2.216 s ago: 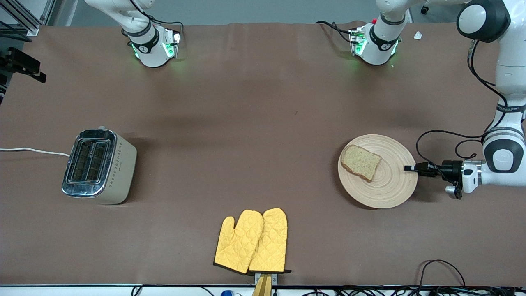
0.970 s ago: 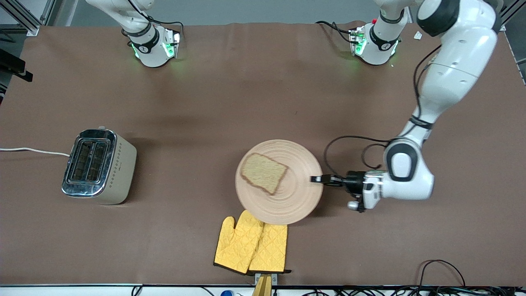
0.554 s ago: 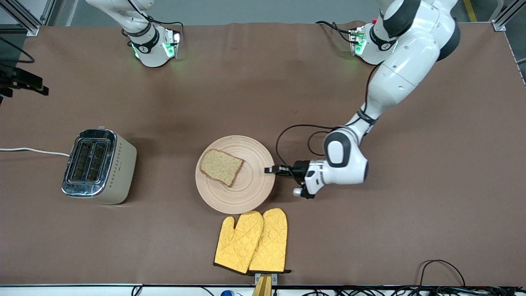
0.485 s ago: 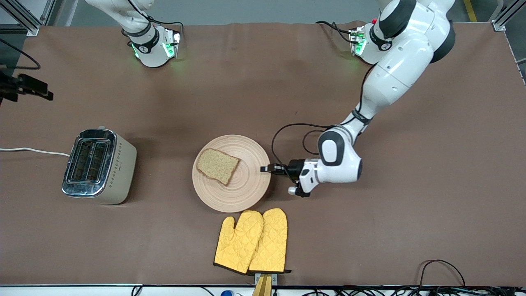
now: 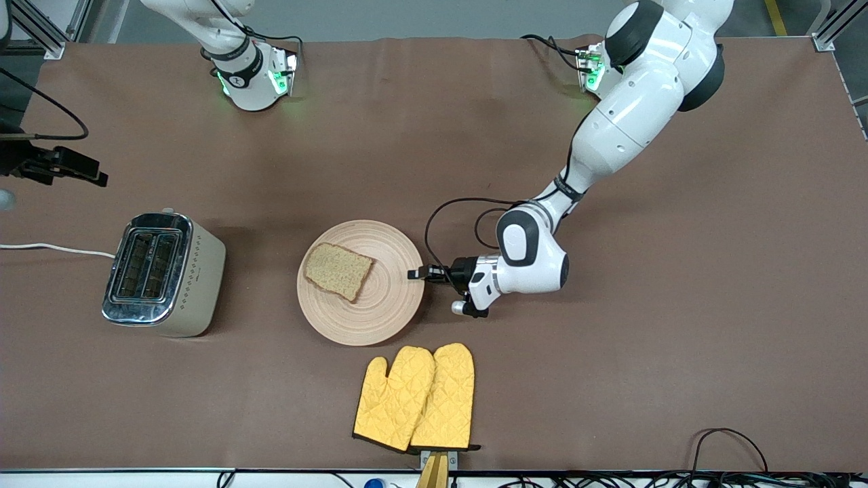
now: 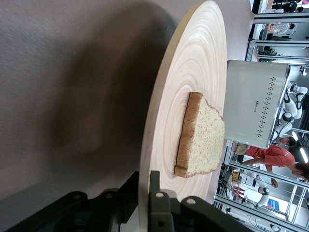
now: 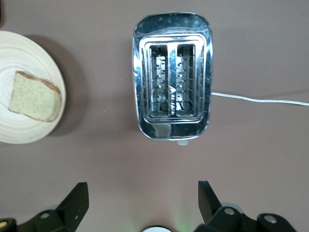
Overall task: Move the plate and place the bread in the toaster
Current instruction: 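Slide the plate with the left gripper toward the toaster, then release the plate with the left gripper while the right gripper reaches the bread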
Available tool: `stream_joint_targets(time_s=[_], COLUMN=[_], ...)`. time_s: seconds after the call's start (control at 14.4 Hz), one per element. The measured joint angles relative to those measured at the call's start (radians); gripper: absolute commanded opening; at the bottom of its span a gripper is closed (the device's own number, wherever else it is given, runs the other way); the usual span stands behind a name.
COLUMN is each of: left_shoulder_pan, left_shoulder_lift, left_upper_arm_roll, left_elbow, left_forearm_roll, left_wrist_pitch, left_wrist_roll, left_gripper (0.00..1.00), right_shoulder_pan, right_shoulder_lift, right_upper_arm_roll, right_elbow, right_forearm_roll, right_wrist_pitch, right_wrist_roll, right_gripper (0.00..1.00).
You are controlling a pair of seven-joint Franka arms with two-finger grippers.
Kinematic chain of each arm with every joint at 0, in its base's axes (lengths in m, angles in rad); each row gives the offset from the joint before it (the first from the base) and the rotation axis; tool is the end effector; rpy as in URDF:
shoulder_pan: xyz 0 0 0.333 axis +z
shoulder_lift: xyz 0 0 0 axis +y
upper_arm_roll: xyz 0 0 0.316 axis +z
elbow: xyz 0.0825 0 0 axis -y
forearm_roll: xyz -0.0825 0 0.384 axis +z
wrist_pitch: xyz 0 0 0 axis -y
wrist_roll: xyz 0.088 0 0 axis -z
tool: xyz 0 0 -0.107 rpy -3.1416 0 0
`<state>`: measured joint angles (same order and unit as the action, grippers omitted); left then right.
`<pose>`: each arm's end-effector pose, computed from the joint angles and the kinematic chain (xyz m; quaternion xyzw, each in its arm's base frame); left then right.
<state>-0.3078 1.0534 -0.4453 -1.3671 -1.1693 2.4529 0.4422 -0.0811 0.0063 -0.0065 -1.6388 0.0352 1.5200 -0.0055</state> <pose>0.5865 -0.4475 0.1285 0.8533 0.0096 -0.0721 0.5163 0.5458 -0.0440 0.5852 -0.9970 0.0412 0.0616 0.0205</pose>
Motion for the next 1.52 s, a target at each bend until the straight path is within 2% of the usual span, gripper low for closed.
stream_joint_targets(time_s=[0.21, 0.35, 0.42, 0.48, 0.55, 0.62, 0.69, 0.97, 1.11, 1.32, 1.52], left_shoulder_pan=[-0.018, -0.024, -0.026, -0.028, -0.03, -0.03, -0.031, -0.019, 0.008, 0.09, 0.201], left_shoulder_lift=[0.004, 0.013, 0.019, 0.023, 0.025, 0.025, 0.025, 0.014, -0.01, -0.082, -0.175], left_upper_arm_roll=[0.001, 0.001, 0.001, 0.001, 0.001, 0.0, 0.0, 0.008, 0.028, 0.034, 0.035], left_elbow=[0.002, 0.002, 0.003, 0.005, 0.008, 0.011, 0.015, 0.042, 0.041, -0.004, -0.045], left_forearm_roll=[-0.037, -0.039, -0.039, -0.043, -0.046, -0.047, -0.047, -0.027, 0.04, 0.269, 0.566], left_wrist_pitch=[0.009, 0.017, 0.02, 0.02, 0.02, 0.02, 0.02, 0.021, 0.021, 0.0, -0.144], left_wrist_roll=[0.005, 0.005, 0.008, 0.014, 0.019, 0.022, 0.023, 0.025, 0.004, -0.102, -0.207], left_gripper=[0.06, 0.15, 0.27, 0.44, 0.54, 0.81, 1.0, 1.0, 1.0, 1.0, 1.0], right_shoulder_pan=[0.079, 0.114, 0.123, 0.127, 0.131, 0.136, 0.141, 0.181, 0.224, 0.277, 0.329], right_shoulder_lift=[0.0, 0.0, 0.0, 0.001, 0.0, 0.001, 0.002, 0.054, 0.098, 0.154, 0.199], right_upper_arm_roll=[0.003, 0.005, 0.005, 0.005, 0.005, 0.005, 0.005, 0.005, 0.006, 0.007, 0.007], right_elbow=[-0.051, -0.09, -0.107, -0.122, -0.138, -0.157, -0.183, -0.25, -0.253, -0.258, -0.308], right_forearm_roll=[0.001, 0.001, 0.001, 0.001, 0.001, 0.001, 0.001, 0.001, 0.001, 0.001, 0.002], right_wrist_pitch=[0.061, 0.105, 0.123, 0.139, 0.16, 0.191, 0.233, 0.349, 0.379, 0.423, 0.555], right_wrist_roll=[0.109, 0.16, 0.175, 0.19, 0.204, 0.219, 0.233, 0.342, 0.435, 0.537, 0.613], right_gripper=[1.0, 1.0, 1.0, 1.0, 1.0, 1.0, 1.0, 1.0, 1.0, 1.0, 1.0])
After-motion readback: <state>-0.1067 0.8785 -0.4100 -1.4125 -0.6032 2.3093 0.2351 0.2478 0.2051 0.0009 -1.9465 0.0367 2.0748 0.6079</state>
